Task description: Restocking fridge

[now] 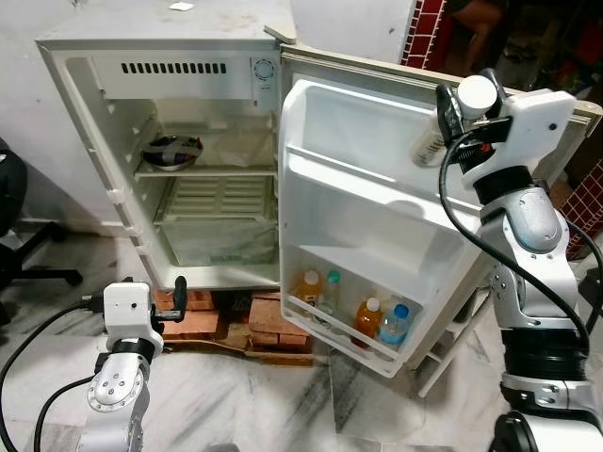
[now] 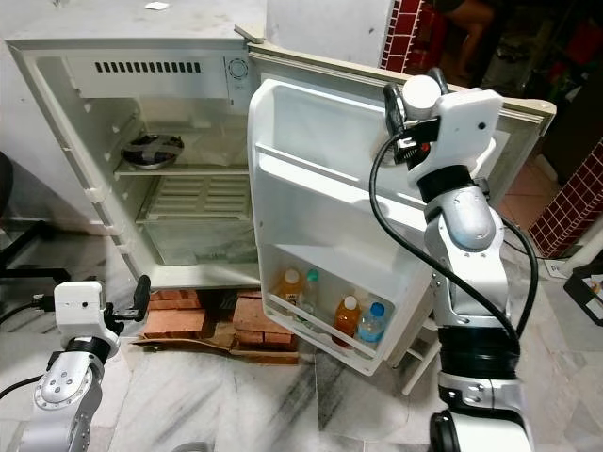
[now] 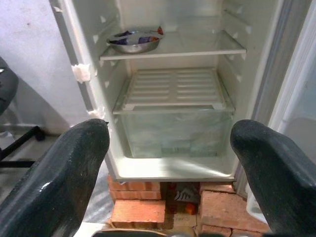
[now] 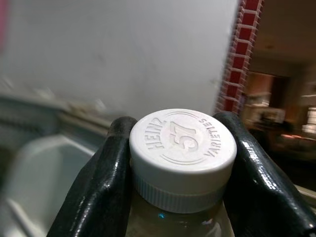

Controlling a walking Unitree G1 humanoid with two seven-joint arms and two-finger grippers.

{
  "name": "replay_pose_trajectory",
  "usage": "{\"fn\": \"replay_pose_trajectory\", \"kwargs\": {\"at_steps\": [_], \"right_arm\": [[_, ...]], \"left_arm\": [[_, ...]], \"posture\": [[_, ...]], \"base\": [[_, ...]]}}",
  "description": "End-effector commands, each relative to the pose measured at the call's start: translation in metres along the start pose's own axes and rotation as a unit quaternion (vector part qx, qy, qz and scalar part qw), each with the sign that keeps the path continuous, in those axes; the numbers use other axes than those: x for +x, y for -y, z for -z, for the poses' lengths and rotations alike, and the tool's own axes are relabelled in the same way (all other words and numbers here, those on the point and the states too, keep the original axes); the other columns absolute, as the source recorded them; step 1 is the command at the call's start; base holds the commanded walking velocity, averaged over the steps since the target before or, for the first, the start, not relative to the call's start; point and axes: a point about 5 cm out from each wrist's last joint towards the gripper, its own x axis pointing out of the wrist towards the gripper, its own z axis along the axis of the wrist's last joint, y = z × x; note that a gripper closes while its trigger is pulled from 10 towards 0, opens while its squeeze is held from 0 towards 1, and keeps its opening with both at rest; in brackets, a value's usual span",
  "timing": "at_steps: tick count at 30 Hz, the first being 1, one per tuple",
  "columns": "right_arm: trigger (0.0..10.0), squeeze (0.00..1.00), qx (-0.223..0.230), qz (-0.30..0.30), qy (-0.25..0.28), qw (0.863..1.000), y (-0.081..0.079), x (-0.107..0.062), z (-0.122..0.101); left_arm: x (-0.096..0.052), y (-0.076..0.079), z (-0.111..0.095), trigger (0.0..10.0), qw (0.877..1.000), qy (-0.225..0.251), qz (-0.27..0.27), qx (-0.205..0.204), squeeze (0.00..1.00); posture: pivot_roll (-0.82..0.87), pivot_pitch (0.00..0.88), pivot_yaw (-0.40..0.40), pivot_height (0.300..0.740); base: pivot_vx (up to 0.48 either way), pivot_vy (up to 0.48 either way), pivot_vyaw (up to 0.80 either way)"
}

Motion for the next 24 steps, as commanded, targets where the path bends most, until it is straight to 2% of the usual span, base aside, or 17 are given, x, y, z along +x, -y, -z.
{"fn": "replay_pose_trajectory", "kwargs": {"at_steps": [1,6,7,9,12,13,14,15,16,20,21,24], "right_arm": [[10.0,0.00,-0.036,0.011,-0.002,0.999,0.000,-0.001,-0.002],[10.0,0.00,-0.060,0.027,-0.041,0.997,0.000,-0.003,0.013],[10.0,0.00,-0.076,0.037,-0.074,0.994,0.001,-0.005,0.023],[10.0,0.00,-0.079,0.047,-0.128,0.987,0.004,-0.012,0.041],[10.0,0.00,-0.080,0.049,-0.147,0.985,0.005,-0.015,0.046],[10.0,0.00,-0.078,0.051,-0.170,0.981,0.008,-0.018,0.053],[10.0,0.44,-0.076,0.053,-0.176,0.980,0.009,-0.018,0.055],[10.0,0.44,-0.076,0.053,-0.176,0.980,0.009,-0.018,0.055],[10.0,1.00,-0.076,0.054,-0.174,0.980,0.011,-0.017,0.055],[10.0,1.00,-0.082,0.071,-0.141,0.984,0.017,-0.011,0.046],[10.0,1.00,-0.083,0.080,-0.117,0.986,0.019,-0.008,0.039],[10.0,1.00,-0.083,0.080,-0.117,0.986,0.019,-0.008,0.039]], "left_arm": [[0.002,0.001,-0.002,10.0,1.000,0.002,0.000,0.007,0.00],[0.003,0.002,-0.002,10.0,1.000,0.002,0.002,0.009,0.00],[0.003,0.002,-0.002,10.0,1.000,0.002,0.002,0.009,0.00],[0.002,0.001,-0.002,10.0,1.000,0.001,0.000,0.011,0.00],[0.002,0.001,-0.001,10.0,1.000,0.000,0.000,0.011,0.00],[0.002,0.001,-0.001,10.0,1.000,0.000,-0.001,0.011,0.00],[0.002,0.001,-0.001,10.0,1.000,0.000,-0.001,0.010,0.00],[0.002,0.001,-0.001,10.0,1.000,0.000,-0.001,0.010,0.00],[0.002,0.002,0.000,10.0,1.000,-0.001,-0.001,0.010,0.00],[0.002,0.004,0.001,10.0,1.000,-0.003,0.001,0.008,0.00],[0.002,0.005,0.001,10.0,1.000,-0.003,0.001,0.008,0.00],[0.002,0.005,0.001,10.0,1.000,-0.003,0.001,0.008,0.00]], "posture": [[0.06,0.000,-0.032,0.740],[0.06,0.000,-0.035,0.740],[0.06,0.000,-0.037,0.740],[0.06,0.000,-0.039,0.740],[0.06,0.000,-0.040,0.740],[0.06,0.000,-0.041,0.740],[0.06,0.000,-0.042,0.740],[0.06,0.000,-0.042,0.740],[0.06,0.000,-0.042,0.740],[0.06,0.000,-0.043,0.740],[0.05,0.000,-0.044,0.740],[0.05,0.000,-0.044,0.740]], "base": [[0.000,0.000,0.00],[0.000,0.000,0.00],[0.000,0.000,0.00],[0.000,0.000,0.00],[0.000,0.000,0.00],[0.000,0.000,0.00],[0.000,0.000,0.00],[0.000,0.000,0.00],[0.000,0.000,0.00],[0.000,0.000,0.00],[0.000,0.000,0.00],[0.000,0.000,0.00]]}}
